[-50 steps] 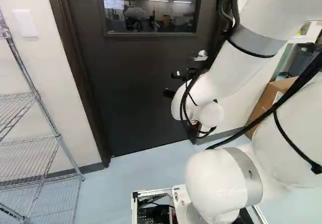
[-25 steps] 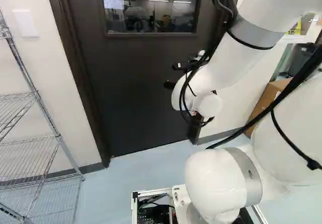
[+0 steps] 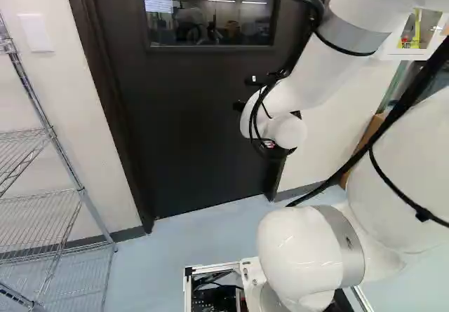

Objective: Open the door and move inside

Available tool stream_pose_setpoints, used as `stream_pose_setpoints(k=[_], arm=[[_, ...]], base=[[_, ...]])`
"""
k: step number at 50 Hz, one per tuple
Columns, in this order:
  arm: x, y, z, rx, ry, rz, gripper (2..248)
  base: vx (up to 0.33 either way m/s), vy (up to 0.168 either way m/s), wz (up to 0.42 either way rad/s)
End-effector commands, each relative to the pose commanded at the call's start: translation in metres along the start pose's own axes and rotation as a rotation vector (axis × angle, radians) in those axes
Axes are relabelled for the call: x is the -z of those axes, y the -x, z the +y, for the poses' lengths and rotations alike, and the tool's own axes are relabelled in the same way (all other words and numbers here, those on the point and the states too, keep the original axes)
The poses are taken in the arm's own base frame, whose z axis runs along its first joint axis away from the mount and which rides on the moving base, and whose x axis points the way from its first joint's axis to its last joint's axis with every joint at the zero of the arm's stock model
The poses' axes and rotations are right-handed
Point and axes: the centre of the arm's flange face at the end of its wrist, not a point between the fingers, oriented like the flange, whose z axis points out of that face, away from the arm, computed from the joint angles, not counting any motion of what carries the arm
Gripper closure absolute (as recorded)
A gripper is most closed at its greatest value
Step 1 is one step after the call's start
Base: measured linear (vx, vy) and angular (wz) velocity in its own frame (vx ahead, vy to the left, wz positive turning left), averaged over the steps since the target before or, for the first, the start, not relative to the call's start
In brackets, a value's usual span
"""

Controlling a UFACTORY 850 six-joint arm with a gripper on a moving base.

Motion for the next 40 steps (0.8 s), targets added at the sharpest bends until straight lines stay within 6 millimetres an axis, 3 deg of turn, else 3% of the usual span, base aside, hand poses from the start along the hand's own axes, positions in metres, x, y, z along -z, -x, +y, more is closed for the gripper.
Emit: stream_pose_setpoints(k=[40], arm=[[-0.045,-0.053,0.035,-0.009,0.084,0.094,3]], base=[[0.000,0.000,0.000]])
